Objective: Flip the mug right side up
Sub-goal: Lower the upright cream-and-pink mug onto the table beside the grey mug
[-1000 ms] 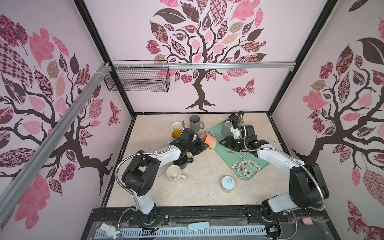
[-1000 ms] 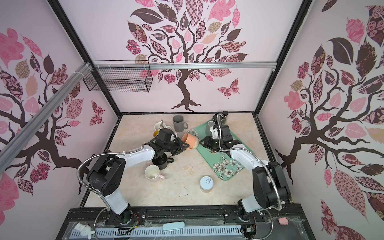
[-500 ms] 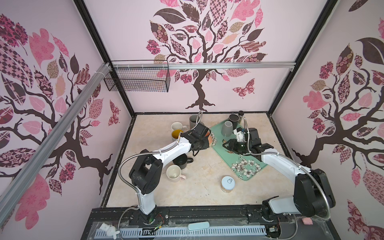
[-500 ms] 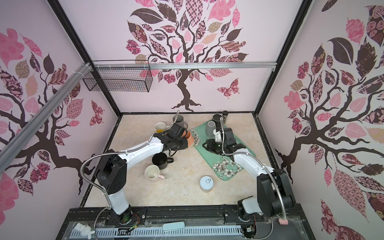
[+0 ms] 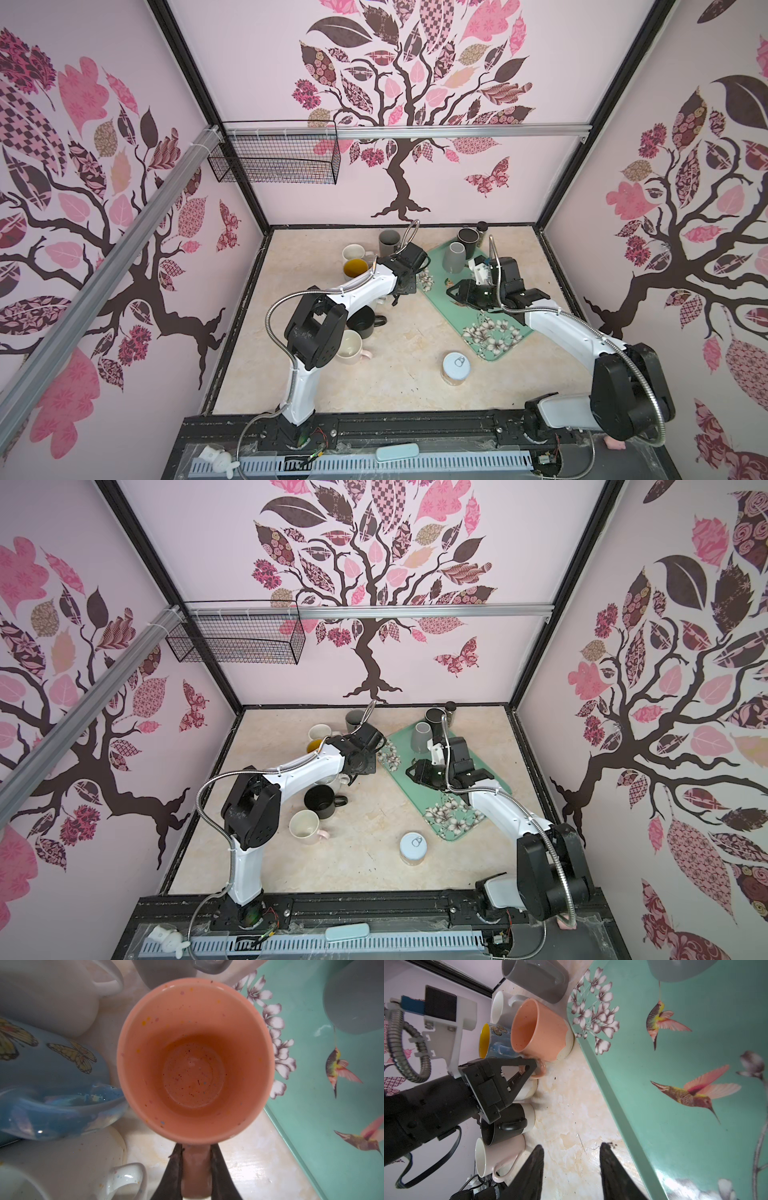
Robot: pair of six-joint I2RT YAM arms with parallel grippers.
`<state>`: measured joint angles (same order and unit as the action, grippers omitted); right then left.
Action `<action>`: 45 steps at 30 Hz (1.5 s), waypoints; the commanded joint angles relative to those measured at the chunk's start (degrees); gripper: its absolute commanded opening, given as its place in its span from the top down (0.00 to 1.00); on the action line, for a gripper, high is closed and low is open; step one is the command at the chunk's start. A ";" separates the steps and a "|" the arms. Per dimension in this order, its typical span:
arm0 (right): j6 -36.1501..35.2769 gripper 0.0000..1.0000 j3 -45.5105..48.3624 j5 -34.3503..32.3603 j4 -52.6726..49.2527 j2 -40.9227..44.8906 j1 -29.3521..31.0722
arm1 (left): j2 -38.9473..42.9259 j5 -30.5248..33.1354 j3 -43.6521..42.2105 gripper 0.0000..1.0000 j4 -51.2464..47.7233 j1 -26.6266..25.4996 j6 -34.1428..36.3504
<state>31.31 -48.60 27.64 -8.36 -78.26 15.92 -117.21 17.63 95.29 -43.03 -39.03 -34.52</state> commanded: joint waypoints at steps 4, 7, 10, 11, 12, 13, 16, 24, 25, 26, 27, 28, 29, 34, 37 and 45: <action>-1.34 0.54 0.28 0.04 0.10 1.95 -0.19 | -2.09 5.02 6.91 1.00 -1.19 2.35 -3.66; -1.39 0.54 0.35 0.22 0.01 1.92 -0.15 | -3.31 5.34 7.71 1.00 -1.35 2.85 -5.36; -1.36 0.54 0.76 0.40 0.01 1.98 -0.15 | -3.78 5.36 7.68 0.90 -0.49 3.33 -7.50; -1.41 0.54 0.83 0.36 0.08 1.93 -0.11 | -3.89 5.10 7.56 0.83 0.04 3.34 -7.64; -1.43 0.54 0.88 0.39 0.02 1.98 -0.19 | -3.93 4.71 7.49 0.75 0.47 3.30 -7.86; -1.43 0.54 0.96 0.35 -0.07 1.98 -0.19 | -3.81 4.13 7.13 0.71 1.20 3.34 -7.97; -1.56 0.54 1.05 0.27 -0.04 2.07 -0.17 | -2.77 2.74 5.73 0.65 2.67 3.25 -8.08; -1.85 0.54 0.84 0.09 -0.34 1.87 -0.17 | 6.13 0.65 -1.62 0.59 6.19 3.41 -5.24; -1.87 0.54 0.74 0.02 -0.42 1.87 -0.18 | 7.33 0.57 -2.66 0.59 6.39 3.65 -4.98; -1.95 0.54 0.78 -0.02 -0.49 1.92 -0.15 | 8.66 -0.22 -4.02 0.61 6.48 4.18 -4.84; -2.08 0.54 0.70 -0.15 -0.65 1.89 -0.16 | 9.88 -1.26 -5.31 0.67 6.70 4.69 -4.33; -2.17 0.54 0.67 -0.36 -0.73 1.98 -0.24 | 10.70 -2.19 -6.34 0.73 6.86 5.25 -4.00; -2.36 0.54 0.72 -0.69 -0.74 2.05 -0.18 | 11.53 -3.31 -7.23 0.78 6.82 5.69 -3.29; -2.66 0.54 0.37 -1.42 -0.93 1.83 -0.15 | 11.40 -8.77 -8.63 0.99 5.92 6.07 0.61; -2.66 0.54 0.20 -1.38 -0.98 1.45 -0.19 | 9.64 -10.32 -9.50 1.00 6.54 6.01 0.53; -3.26 0.54 0.28 -2.59 -1.91 1.73 -0.19 | 4.79 -11.67 -7.92 1.00 5.82 6.04 0.64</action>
<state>29.47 -47.83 26.11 -8.95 -78.26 15.92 -111.31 6.48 87.53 -37.08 -32.93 -34.72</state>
